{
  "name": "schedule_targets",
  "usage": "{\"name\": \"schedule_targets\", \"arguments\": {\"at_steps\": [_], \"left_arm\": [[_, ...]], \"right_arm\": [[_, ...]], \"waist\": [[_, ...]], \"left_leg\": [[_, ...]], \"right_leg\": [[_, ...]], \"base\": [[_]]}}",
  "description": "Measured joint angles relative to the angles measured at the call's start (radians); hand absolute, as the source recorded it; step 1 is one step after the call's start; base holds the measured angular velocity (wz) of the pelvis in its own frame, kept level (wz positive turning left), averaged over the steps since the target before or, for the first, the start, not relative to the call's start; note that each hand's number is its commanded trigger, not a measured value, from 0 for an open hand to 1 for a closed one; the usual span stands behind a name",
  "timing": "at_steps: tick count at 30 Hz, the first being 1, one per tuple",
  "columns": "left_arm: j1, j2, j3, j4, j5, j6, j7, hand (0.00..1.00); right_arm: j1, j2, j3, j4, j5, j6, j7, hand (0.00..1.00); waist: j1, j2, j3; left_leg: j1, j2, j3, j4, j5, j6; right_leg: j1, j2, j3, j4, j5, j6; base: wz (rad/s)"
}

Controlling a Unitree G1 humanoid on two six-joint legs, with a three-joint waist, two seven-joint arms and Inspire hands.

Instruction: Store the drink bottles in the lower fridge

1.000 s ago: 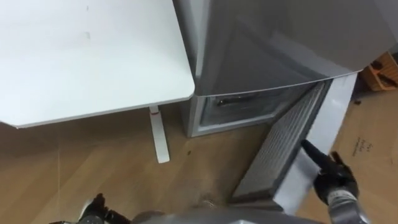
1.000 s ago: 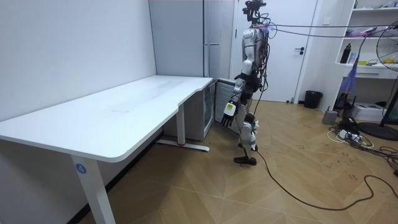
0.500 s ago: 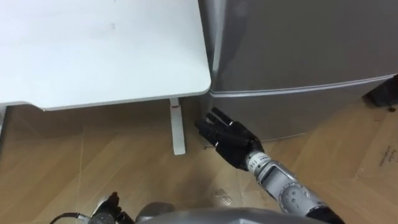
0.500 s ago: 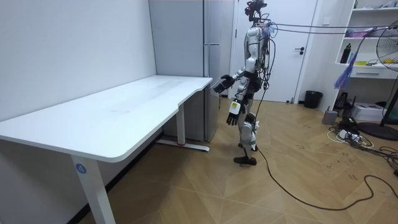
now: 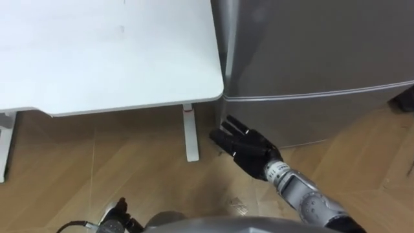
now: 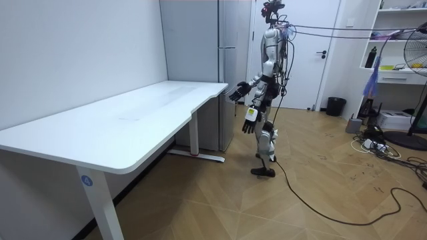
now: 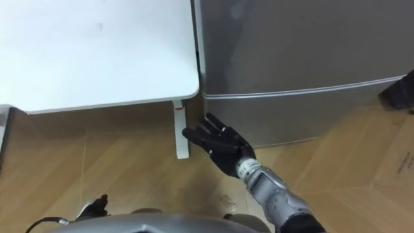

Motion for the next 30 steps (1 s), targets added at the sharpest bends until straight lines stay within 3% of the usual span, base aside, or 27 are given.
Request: {"name": "schedule_targets", "arguments": {"at_steps": [1, 3, 6, 10, 14, 22, 30], "left_arm": [[0.007, 0.005, 0.010, -0.001, -0.004, 0.000, -0.001, 0.00], [0.018, 0.008, 0.028, -0.015, -0.006, -0.001, -0.001, 0.00], [0.043, 0.011, 0.060, -0.018, -0.001, -0.002, 0.001, 0.00], [0.073, 0.008, 0.121, -0.015, 0.007, -0.016, 0.001, 0.00], [0.106, 0.006, 0.148, -0.001, 0.006, -0.020, -0.001, 0.00], [0.132, -0.008, 0.207, 0.061, 0.027, 0.009, -0.012, 0.00], [0.150, -0.025, 0.279, 0.083, 0.036, 0.013, -0.009, 0.00]], "right_arm": [[0.000, 0.002, -0.023, 0.062, -0.012, 0.000, 0.004, 0.00], [0.000, -0.003, -0.041, 0.153, -0.020, 0.001, 0.003, 0.00], [0.001, -0.003, -0.106, 0.297, -0.098, 0.011, 0.006, 0.00], [0.016, -0.004, -0.222, 0.464, -0.293, -0.002, -0.004, 0.00], [0.026, -0.016, -0.262, 0.550, -0.532, -0.004, -0.055, 0.00], [0.003, -0.007, -0.282, 0.624, -0.575, 0.000, -0.081, 0.00], [0.007, -0.003, -0.303, 0.650, -0.568, -0.003, -0.071, 0.00]], "waist": [[-0.003, -0.005, 0.0017], [-0.002, -0.018, -0.0050], [-0.001, -0.029, -0.0020], [-0.028, -0.039, -0.0014], [-0.012, -0.039, -0.0007], [0.002, -0.053, 0.0039], [0.012, -0.043, 0.0007]], "left_leg": [[0.004, -0.002, -0.005, 0.001, 0.000, 0.000], [0.006, -0.003, -0.005, 0.000, 0.000, 0.000], [0.016, -0.003, -0.009, -0.001, 0.000, 0.000], [0.018, -0.010, -0.048, 0.004, 0.000, 0.000], [0.019, -0.012, -0.058, 0.008, 0.000, 0.000], [0.035, -0.031, -0.116, 0.013, 0.000, 0.001], [0.051, -0.036, -0.120, 0.014, -0.001, 0.003]], "right_leg": [[0.009, -0.002, -0.006, -0.001, -0.001, 0.002], [0.012, -0.003, -0.007, -0.001, -0.002, 0.004], [0.027, -0.003, -0.012, -0.005, -0.004, 0.005], [0.053, -0.006, -0.033, -0.017, -0.010, 0.006], [0.058, -0.006, -0.033, -0.016, -0.012, 0.005], [0.098, -0.018, -0.066, -0.017, -0.037, 0.009], [0.122, -0.023, -0.085, -0.018, -0.048, 0.011]], "base": [[0.15], [0.07], [0.07], [0.26], [0.06], [0.24], [0.10]]}}
